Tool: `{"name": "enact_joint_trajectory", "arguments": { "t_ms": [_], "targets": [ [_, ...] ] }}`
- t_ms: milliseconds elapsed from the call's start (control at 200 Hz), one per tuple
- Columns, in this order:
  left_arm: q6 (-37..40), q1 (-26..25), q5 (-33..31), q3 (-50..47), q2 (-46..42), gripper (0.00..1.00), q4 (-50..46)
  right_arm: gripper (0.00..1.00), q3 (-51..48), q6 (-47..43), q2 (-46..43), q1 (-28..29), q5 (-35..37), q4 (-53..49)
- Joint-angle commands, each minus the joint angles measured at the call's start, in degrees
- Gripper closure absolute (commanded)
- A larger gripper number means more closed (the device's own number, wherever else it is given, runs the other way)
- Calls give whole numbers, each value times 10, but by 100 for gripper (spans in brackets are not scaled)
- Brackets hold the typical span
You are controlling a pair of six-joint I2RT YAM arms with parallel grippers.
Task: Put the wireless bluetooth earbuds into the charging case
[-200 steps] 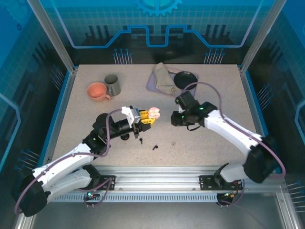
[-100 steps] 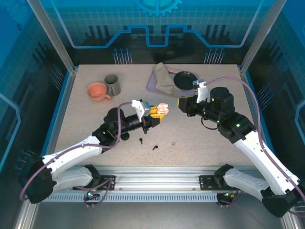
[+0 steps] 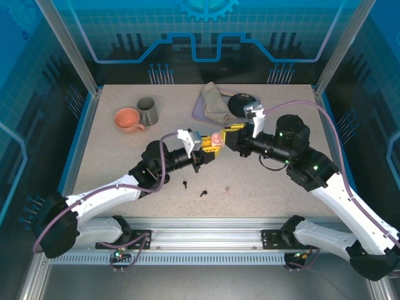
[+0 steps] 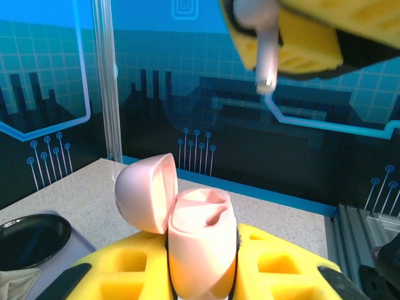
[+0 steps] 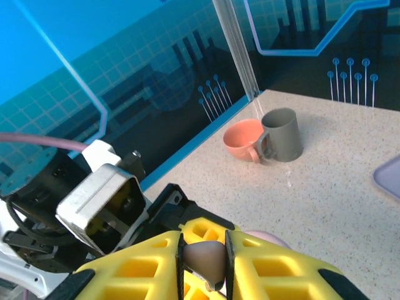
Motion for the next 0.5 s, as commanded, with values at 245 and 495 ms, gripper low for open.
{"name": "enact_joint_trajectory", "arguments": {
  "t_ms": [245, 495],
  "targets": [
    [31, -5, -4, 9, -3, 100, 29, 76, 49, -34, 42, 33, 42, -66],
    [35, -5, -3, 5, -7, 100, 27, 76, 66, -49, 53, 45, 69, -98]
  ]
}}
